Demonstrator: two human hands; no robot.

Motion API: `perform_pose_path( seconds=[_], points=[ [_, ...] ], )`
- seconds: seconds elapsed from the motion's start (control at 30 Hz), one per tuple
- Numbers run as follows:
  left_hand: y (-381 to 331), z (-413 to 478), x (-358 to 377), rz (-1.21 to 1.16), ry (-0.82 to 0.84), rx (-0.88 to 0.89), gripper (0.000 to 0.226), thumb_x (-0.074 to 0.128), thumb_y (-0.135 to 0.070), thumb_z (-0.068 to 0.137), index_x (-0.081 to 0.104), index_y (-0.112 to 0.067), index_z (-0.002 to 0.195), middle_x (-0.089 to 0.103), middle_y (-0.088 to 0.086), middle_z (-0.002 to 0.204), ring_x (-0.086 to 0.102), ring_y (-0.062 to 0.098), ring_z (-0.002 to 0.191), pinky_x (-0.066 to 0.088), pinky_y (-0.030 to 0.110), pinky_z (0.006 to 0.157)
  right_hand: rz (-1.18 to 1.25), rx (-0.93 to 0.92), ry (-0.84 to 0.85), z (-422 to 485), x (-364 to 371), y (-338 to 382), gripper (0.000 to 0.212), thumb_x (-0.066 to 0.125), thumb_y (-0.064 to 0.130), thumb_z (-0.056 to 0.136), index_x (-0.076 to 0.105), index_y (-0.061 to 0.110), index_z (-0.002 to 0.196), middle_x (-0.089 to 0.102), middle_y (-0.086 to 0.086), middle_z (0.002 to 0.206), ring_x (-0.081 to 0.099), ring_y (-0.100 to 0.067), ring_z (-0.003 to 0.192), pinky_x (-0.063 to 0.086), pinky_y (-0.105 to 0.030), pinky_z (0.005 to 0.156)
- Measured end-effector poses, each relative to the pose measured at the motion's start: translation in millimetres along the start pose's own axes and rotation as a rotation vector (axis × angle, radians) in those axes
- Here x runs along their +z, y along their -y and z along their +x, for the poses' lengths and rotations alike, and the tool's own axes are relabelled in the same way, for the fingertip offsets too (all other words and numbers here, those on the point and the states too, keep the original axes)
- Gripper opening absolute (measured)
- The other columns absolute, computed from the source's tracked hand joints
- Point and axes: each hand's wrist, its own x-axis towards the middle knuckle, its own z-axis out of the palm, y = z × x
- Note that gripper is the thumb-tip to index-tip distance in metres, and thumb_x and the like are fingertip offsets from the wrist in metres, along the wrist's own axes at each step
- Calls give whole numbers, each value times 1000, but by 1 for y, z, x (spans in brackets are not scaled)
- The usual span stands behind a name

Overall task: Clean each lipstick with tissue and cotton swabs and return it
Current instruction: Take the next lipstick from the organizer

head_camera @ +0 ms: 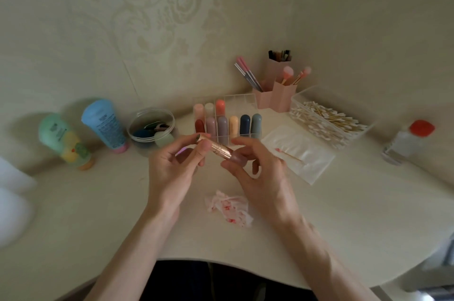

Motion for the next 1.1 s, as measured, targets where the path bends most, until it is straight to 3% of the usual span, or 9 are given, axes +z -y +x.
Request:
perform_pose_path(
  seconds=[0.1, 0.23, 0.37, 0.43, 0.57, 0.63, 0.73, 0.93, 1.1],
  points=[
    [2, 0, -1, -35, -15, -8, 21, 80, -32, 76, 84, -23, 95, 58, 1, 66, 48, 14, 63, 42, 19, 57, 51, 48, -21, 2, 1, -2, 26, 85, 15, 86, 70, 22, 106, 73, 17, 90, 66, -9, 87, 42, -14, 72],
    [6, 1, -3, -59, -14, -21, 22, 79, -32, 76, 84, -24, 95, 57, 2, 67, 48, 13, 62, 42, 17, 56, 118, 54, 93, 1, 2, -4, 8, 70, 16, 100, 72, 18, 107, 69, 11, 83, 63, -14, 74, 45, -17, 68],
    [10, 4, -9, -76, -33, -40, 24, 79, -33, 79, 83, -21, 99, 58, 2, 69, 49, 12, 63, 40, 18, 55, 114, 91, 139, 0, 4, -3, 21, 76, 26, 96, 70, 24, 116, 68, 13, 87, 61, -13, 70, 46, -19, 64],
    [10, 4, -8, -74, -32, -42, 25, 79, -33, 80, 83, -20, 100, 58, 3, 69, 49, 14, 64, 38, 20, 55, 115, 122, 110, 1, 5, -3, 27, 82, 20, 91, 67, 24, 113, 68, 16, 90, 63, -13, 71, 48, -20, 63],
    [10, 5, -7, -95, -25, -52, 25, 78, -33, 81, 83, -19, 102, 58, 4, 71, 49, 14, 66, 38, 20, 56, 153, 124, 138, 1, 2, -5, 8, 69, 24, 101, 69, 22, 108, 69, 8, 84, 65, -15, 70, 51, -25, 65],
    [11, 5, -8, -99, -29, -55, 28, 77, -33, 82, 82, -17, 105, 57, 4, 72, 49, 13, 66, 39, 19, 56, 129, 103, 172, 0, 3, -4, 13, 67, 29, 102, 70, 23, 113, 69, 8, 85, 66, -15, 70, 50, -23, 64],
    [12, 4, -7, -75, -30, -58, 23, 77, -31, 84, 82, -17, 102, 57, 4, 70, 49, 14, 67, 38, 20, 56, 166, 134, 136, 0, 6, -1, 29, 79, 21, 93, 64, 28, 117, 70, 11, 95, 69, -19, 72, 55, -30, 65],
    [10, 2, -6, -111, 16, -73, 21, 74, -29, 85, 83, -19, 100, 56, 7, 72, 49, 12, 67, 36, 19, 55, 143, 98, 152, 0, 4, -3, 3, 66, 19, 103, 67, 20, 105, 69, 7, 84, 68, -19, 70, 53, -28, 64],
    [7, 0, -6, -132, 80, -75, 21, 67, -28, 90, 82, -24, 103, 58, 13, 88, 50, 10, 72, 31, 23, 56, 84, 70, 176, -1, 4, -7, 10, 59, 26, 107, 68, 20, 103, 64, 9, 79, 60, -16, 67, 48, -28, 61]
  ],
)
